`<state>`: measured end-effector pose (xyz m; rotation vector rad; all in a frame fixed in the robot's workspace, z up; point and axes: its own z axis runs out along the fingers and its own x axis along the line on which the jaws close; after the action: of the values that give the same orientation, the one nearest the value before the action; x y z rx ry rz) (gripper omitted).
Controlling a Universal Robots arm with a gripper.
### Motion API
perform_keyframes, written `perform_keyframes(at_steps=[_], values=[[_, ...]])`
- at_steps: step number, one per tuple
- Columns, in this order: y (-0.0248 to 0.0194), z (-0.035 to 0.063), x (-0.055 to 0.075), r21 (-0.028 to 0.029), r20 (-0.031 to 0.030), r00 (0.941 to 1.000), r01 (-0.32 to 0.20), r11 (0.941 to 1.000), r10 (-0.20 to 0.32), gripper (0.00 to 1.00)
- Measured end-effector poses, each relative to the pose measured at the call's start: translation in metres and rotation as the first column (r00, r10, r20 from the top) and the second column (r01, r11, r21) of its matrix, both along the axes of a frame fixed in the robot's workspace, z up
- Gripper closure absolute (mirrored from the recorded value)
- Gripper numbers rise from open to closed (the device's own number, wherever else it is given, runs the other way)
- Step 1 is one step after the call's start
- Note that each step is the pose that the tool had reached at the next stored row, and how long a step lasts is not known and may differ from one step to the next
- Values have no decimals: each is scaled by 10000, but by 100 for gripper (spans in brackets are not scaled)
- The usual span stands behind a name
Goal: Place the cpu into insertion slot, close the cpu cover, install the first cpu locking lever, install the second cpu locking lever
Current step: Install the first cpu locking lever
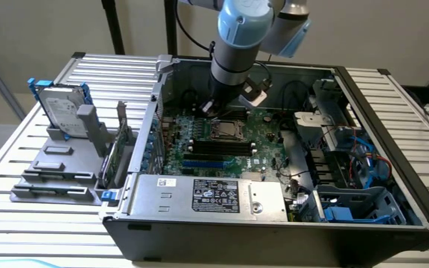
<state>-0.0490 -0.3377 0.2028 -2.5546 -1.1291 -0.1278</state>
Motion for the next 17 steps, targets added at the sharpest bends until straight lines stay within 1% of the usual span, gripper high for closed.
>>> perform_keyframes(at_steps=[4, 10, 17], values=[[20, -10, 44, -83, -9, 10000, 0, 10000, 0, 89], [49, -21, 121, -244, -35, 10000, -1, 9997, 0, 89], [59, -30, 208, -351, -86, 10000, -3, 9994, 0, 89]])
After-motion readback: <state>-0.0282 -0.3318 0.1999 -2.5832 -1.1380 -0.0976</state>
